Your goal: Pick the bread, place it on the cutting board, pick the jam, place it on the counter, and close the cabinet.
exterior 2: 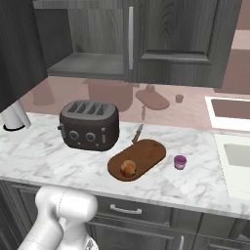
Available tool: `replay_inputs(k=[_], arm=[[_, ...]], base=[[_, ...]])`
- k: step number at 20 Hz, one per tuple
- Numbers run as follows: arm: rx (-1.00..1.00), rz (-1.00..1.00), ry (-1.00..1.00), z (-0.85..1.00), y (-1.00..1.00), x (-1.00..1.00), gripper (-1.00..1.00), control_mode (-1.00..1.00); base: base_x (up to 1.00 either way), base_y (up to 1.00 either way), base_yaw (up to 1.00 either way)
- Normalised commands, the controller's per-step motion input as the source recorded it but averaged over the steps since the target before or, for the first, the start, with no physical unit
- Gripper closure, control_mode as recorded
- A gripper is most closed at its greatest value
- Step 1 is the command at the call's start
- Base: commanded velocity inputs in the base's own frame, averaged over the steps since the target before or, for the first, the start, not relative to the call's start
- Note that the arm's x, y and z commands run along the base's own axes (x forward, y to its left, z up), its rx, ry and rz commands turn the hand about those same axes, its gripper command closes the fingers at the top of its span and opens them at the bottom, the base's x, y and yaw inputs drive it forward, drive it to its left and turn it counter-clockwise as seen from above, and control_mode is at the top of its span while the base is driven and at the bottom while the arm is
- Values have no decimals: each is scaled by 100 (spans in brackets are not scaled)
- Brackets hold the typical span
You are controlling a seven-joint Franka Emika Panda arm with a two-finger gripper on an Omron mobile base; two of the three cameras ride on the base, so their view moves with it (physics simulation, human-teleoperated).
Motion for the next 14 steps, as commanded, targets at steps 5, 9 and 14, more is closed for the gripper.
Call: replay_inputs(k=[5,9,14], arm=[[0,0,0,0,20,0,-100,-100],[0,0,0,0,18,0,-100,-100],[-1,0,0,0,18,0,-100,-100]], base=[[0,0,0],[0,0,0],[0,0,0]])
